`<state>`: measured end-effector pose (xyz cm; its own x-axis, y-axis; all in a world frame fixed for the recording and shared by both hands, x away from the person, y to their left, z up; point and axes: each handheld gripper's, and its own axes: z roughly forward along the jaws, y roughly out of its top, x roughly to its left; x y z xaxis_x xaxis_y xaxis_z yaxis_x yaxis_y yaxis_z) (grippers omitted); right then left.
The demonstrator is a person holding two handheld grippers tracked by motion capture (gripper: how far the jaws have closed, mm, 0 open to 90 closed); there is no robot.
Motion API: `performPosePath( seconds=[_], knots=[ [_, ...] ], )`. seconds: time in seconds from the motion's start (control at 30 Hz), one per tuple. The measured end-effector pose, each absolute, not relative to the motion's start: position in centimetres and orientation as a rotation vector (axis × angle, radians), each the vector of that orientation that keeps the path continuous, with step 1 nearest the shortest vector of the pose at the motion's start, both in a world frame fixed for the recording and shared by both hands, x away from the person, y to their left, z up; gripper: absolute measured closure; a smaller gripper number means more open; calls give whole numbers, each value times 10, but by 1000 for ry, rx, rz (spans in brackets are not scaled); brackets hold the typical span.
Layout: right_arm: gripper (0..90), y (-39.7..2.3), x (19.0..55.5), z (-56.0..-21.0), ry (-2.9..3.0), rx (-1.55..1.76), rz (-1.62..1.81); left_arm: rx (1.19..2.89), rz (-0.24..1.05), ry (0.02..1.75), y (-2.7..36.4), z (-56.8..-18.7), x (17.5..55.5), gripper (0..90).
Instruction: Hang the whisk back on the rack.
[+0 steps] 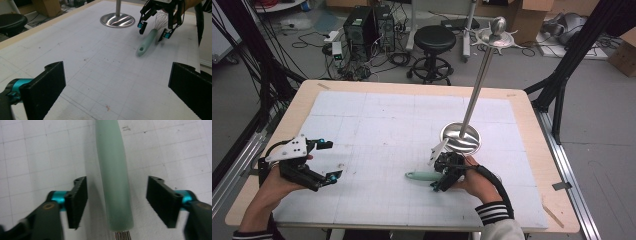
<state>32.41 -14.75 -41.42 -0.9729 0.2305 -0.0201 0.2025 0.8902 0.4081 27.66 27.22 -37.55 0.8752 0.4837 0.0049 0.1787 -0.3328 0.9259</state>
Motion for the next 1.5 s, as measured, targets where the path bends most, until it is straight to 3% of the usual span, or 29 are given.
performPosePath(
  seconds=[0.6, 1.1, 1.5],
  knots=[
    [670, -145, 324, -414, 3025, 267, 587, 1909, 328, 487, 271, -376, 276, 17],
    [690, -145, 319, -409, 3021, 154, 584, 1915, 328, 492, 271, -376, 277, 17],
    [690, -165, 316, -387, 2966, 141, 816, 1919, 329, 494, 271, -377, 277, 17]
  ],
)
